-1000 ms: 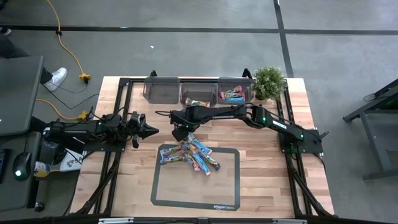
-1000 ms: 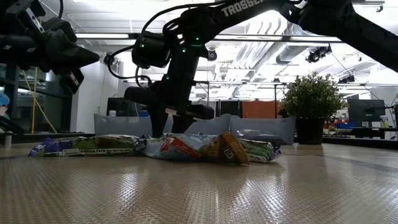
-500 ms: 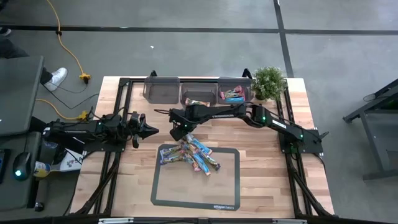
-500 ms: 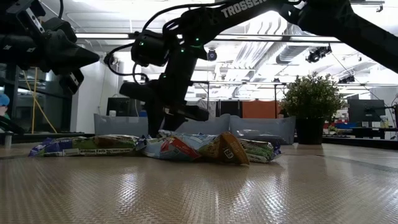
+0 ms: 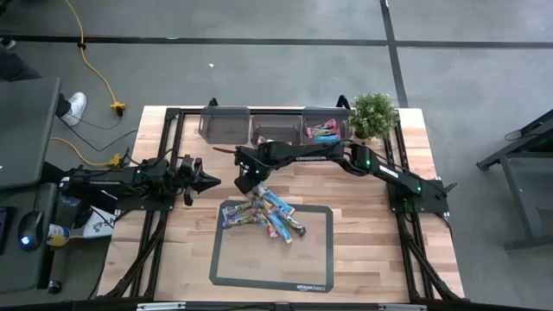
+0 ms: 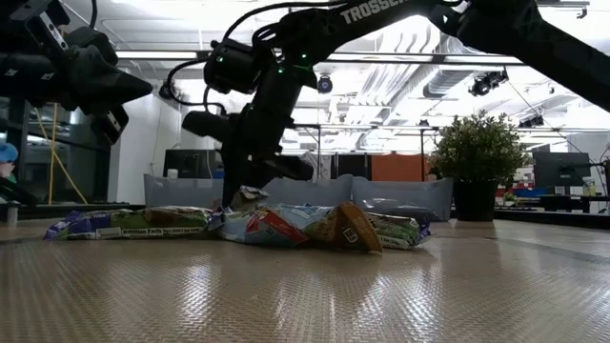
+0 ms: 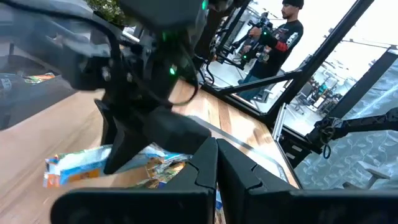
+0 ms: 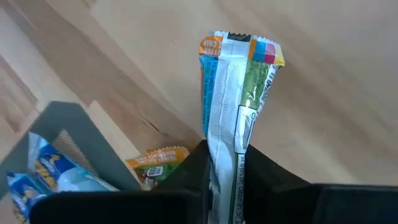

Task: Pick and place Granola Bars by type
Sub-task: Put the yellow granola bar into the center black bin

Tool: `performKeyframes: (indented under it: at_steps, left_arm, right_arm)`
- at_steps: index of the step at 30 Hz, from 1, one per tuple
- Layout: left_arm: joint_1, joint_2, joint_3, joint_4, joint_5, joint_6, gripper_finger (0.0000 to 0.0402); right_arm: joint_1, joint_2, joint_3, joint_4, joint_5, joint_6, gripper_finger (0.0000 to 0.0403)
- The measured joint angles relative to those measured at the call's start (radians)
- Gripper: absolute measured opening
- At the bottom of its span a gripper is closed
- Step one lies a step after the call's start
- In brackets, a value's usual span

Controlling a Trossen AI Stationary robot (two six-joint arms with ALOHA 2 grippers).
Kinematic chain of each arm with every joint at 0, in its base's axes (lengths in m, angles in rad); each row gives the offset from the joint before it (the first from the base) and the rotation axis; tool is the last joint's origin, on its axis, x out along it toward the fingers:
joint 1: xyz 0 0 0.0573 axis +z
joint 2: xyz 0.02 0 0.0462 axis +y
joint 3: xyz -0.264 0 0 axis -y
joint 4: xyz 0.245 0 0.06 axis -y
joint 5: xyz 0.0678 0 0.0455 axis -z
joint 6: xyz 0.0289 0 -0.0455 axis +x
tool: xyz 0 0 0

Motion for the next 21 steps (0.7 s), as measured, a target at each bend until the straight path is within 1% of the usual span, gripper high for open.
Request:
performKeyframes:
  at_steps: [4,13,18,21]
  left_arm:
    - [0.0,0.0,0.0,0.0,0.0,-0.001,0.0001]
    - [0.0,0.0,0.0,0.0,0.0,-0.002,0.0001]
    - [0.0,0.0,0.0,0.0,0.0,-0.001,0.0001]
    - [0.0,0.0,0.0,0.0,0.0,-0.001,0.0001]
  right_arm:
    - [-0.016,-0.035,0.022,-0.004,0.002,-0.03,0.0046]
    - [-0.07,-0.19,0.024,0.004,0.014,-0.126,0.0039]
    - [-0.086,-0.275,0.026,0.05,0.04,-0.214,0.0042]
    - [-0.088,-0.319,0.026,0.095,0.093,-0.298,0.0042]
